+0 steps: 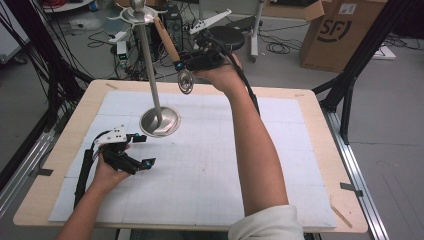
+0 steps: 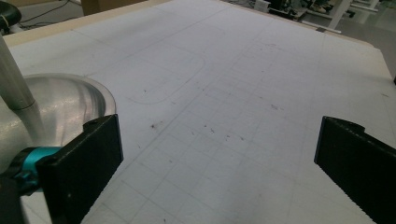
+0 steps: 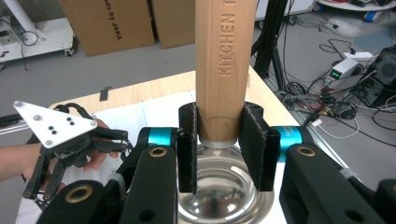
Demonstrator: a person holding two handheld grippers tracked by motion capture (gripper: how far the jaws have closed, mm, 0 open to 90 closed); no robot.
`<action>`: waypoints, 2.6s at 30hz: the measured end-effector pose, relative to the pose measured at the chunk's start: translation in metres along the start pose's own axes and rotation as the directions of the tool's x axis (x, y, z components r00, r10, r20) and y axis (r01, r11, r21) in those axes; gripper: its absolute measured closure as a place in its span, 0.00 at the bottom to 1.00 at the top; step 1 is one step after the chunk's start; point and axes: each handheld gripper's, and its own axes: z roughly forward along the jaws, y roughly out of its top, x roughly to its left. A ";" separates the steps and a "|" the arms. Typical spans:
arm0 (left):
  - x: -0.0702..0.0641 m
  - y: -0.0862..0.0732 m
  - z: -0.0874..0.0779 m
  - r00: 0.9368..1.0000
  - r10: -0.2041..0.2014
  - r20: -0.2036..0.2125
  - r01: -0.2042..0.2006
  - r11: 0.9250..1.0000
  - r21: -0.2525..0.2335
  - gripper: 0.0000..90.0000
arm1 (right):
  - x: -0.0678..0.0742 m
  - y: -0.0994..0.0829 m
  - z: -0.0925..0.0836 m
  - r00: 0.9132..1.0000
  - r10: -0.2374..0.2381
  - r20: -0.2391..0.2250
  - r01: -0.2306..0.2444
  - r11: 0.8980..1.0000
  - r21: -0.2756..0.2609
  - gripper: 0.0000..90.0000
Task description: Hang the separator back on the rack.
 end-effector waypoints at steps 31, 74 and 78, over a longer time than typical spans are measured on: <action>0.000 0.000 -0.001 1.000 -0.007 0.003 0.007 1.000 -0.006 0.02 | 0.004 0.008 0.017 1.000 -0.005 0.023 0.005 1.000 0.008 0.70; -0.001 0.000 -0.001 1.000 -0.001 0.007 0.001 1.000 -0.005 0.02 | 0.026 -0.078 -0.087 0.995 0.007 0.098 0.001 0.997 -0.083 0.41; 0.000 0.001 -0.002 1.000 -0.004 0.008 0.004 1.000 -0.012 0.02 | 0.026 -0.087 -0.090 0.995 0.020 0.098 -0.010 0.995 -0.099 0.41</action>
